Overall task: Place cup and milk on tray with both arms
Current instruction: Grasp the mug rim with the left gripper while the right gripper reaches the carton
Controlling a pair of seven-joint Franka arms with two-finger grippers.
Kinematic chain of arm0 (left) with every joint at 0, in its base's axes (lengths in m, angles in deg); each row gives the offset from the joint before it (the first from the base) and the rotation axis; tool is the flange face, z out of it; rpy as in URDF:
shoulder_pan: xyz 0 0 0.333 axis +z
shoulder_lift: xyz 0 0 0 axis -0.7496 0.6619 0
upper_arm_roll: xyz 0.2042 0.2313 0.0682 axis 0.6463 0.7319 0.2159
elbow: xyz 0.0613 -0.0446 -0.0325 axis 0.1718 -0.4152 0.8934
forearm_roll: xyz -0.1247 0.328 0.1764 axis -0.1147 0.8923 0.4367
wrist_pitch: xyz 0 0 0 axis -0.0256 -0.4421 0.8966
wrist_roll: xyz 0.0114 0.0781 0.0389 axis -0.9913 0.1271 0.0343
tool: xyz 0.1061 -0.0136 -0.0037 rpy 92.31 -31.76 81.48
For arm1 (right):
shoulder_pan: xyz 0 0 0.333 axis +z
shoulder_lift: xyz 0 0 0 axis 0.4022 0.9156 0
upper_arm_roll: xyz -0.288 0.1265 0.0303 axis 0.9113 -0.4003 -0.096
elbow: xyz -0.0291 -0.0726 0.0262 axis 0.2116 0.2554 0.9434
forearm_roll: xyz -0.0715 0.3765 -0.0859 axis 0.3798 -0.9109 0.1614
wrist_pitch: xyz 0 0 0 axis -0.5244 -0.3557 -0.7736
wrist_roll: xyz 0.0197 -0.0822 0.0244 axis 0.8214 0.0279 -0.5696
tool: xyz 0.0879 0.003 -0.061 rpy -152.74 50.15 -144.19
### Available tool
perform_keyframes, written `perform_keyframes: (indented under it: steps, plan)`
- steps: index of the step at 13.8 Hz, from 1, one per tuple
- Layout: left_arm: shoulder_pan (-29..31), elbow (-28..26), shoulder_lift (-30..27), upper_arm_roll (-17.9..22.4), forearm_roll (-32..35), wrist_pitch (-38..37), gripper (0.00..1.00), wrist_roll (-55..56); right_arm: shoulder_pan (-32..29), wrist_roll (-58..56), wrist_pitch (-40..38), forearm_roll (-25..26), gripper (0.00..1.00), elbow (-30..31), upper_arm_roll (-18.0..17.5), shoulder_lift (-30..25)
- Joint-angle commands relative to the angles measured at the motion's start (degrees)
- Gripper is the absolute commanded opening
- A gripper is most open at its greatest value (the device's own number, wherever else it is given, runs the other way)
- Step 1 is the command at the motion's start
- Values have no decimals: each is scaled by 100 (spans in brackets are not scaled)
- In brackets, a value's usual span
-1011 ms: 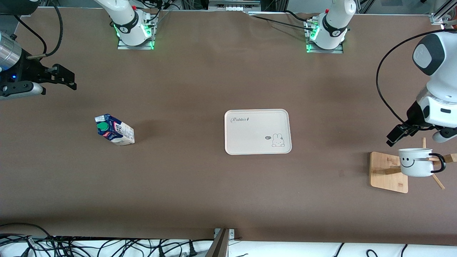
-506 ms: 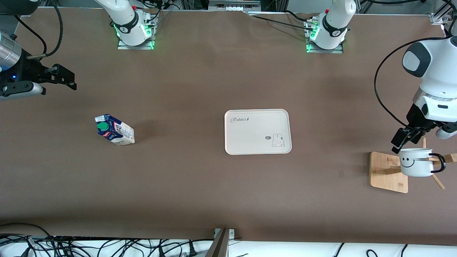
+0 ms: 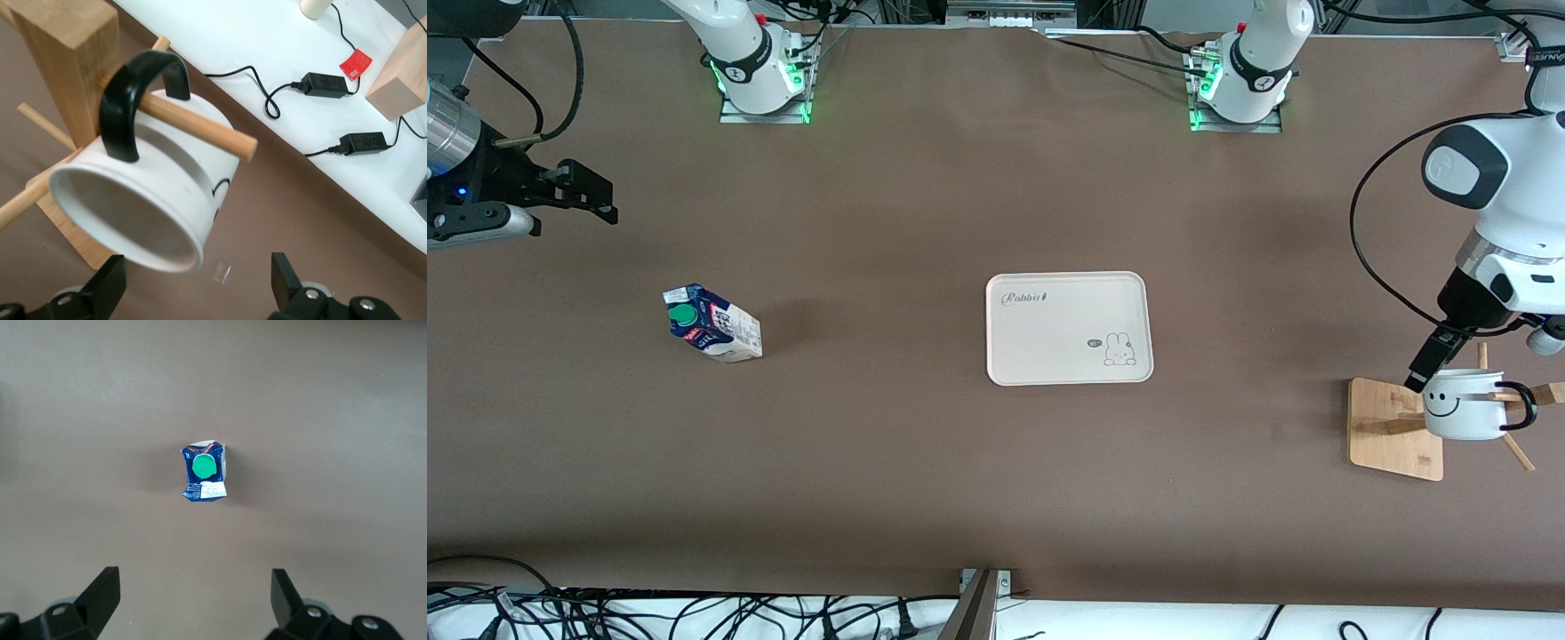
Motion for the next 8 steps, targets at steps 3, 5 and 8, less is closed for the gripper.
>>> perform_keyframes:
  steps: [3,5,8]
  plan:
    - [54,333,318,-54,-210,311,52,-464,-74,-40,-37,-117,100,-124,-27,52]
    - [54,333,310,-63,-184,311,42,-482,-74,-49,-37,-117,100,-124,-27,52]
    - [54,333,283,-63,-184,311,32,-727,-48,-49,-20,-117,100,-124,-36,52]
